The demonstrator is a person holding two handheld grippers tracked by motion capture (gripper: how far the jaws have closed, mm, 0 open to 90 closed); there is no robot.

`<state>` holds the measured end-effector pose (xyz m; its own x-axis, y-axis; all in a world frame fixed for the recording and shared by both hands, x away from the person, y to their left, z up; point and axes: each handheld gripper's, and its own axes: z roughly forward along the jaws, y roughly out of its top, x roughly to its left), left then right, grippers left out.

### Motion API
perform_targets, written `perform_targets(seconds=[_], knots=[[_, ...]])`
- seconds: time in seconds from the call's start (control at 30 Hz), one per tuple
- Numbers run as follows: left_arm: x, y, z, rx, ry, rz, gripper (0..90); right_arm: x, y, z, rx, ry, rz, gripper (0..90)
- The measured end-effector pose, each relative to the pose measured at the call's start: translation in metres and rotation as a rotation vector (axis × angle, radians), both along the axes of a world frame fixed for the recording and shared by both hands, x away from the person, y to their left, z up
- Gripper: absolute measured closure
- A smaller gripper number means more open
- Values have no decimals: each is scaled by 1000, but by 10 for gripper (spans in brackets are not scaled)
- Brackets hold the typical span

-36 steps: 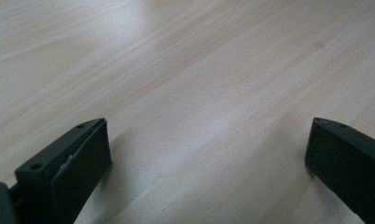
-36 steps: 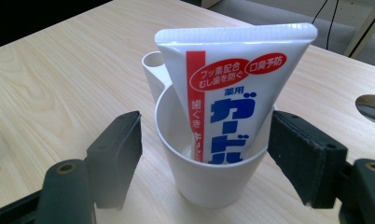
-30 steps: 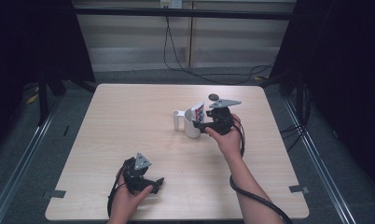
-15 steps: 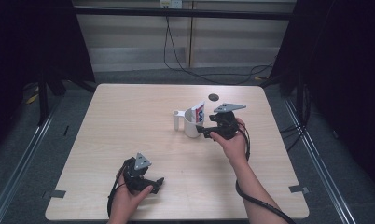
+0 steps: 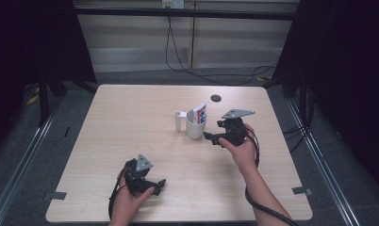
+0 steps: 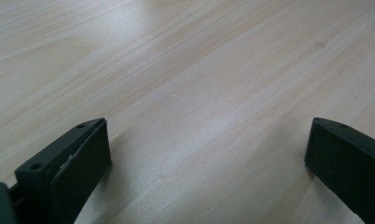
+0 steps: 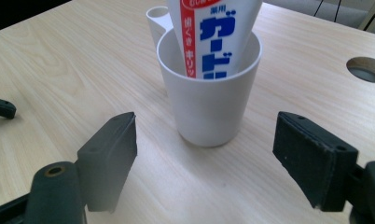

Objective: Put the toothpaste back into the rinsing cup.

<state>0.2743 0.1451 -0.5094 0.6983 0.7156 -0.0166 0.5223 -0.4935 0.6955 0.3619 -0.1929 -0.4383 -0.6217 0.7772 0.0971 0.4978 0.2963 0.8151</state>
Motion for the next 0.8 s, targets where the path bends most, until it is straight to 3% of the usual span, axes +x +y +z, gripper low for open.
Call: perform_targets(seconds=[0.8], knots=[[0, 0, 0, -1, 0, 0, 0, -22, -27, -6, 9, 17, -2, 179]])
